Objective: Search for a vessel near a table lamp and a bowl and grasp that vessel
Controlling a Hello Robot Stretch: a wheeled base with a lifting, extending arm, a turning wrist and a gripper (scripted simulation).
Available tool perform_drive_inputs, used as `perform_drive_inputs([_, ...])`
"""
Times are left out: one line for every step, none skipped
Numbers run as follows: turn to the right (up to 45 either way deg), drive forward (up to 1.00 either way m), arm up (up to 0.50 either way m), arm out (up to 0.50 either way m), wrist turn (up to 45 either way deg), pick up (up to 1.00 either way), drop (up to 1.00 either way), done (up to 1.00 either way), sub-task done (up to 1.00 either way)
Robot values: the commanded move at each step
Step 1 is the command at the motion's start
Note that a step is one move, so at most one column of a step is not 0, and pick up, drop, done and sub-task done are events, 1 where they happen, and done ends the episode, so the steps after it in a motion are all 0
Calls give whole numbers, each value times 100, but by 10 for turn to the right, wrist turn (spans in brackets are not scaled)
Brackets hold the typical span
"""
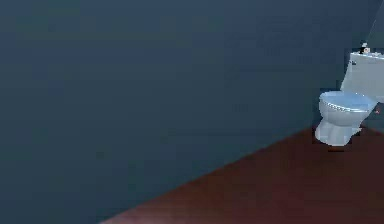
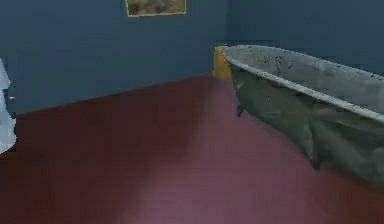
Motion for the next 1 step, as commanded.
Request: perform_drive_inputs([-450,0,0,0,0,0,0,0,0])
